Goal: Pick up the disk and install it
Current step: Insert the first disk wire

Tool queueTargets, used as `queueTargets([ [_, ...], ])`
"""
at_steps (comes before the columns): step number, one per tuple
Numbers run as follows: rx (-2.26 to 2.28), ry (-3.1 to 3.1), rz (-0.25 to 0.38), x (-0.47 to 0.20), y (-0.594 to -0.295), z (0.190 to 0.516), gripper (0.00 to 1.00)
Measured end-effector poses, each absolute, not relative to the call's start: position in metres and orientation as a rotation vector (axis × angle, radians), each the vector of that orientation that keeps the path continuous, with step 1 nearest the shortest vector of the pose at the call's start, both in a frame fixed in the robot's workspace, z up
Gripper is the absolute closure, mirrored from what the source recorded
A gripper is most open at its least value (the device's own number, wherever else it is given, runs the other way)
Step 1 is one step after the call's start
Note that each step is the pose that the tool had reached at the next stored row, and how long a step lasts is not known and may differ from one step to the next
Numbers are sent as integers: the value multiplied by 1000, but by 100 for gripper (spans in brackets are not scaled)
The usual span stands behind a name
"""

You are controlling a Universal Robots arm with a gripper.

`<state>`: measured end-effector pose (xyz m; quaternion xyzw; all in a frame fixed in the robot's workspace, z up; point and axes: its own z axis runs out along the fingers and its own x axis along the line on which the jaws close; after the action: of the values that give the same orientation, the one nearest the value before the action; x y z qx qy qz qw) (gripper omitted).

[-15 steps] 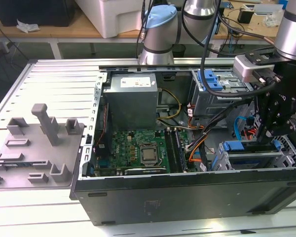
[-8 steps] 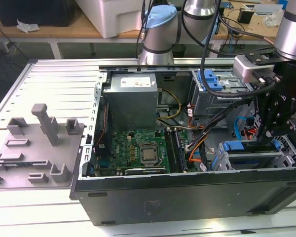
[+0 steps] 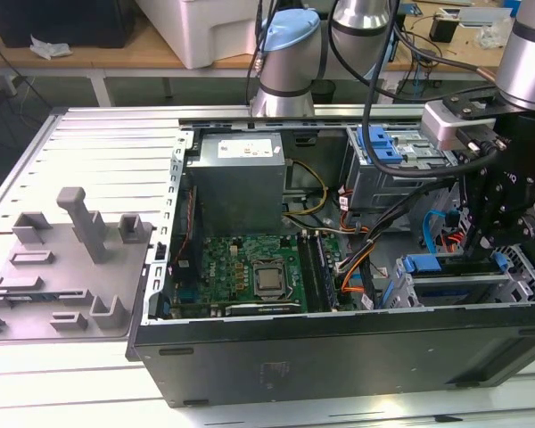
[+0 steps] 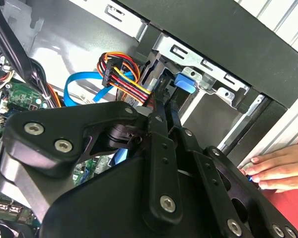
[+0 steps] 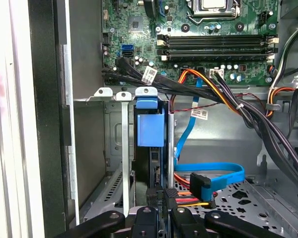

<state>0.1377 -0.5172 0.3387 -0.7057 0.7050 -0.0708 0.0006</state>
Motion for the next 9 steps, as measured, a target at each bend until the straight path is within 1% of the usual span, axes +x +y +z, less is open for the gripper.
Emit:
queueTargets([
  [9,-2216,2214,-222,138,-517,336,83],
])
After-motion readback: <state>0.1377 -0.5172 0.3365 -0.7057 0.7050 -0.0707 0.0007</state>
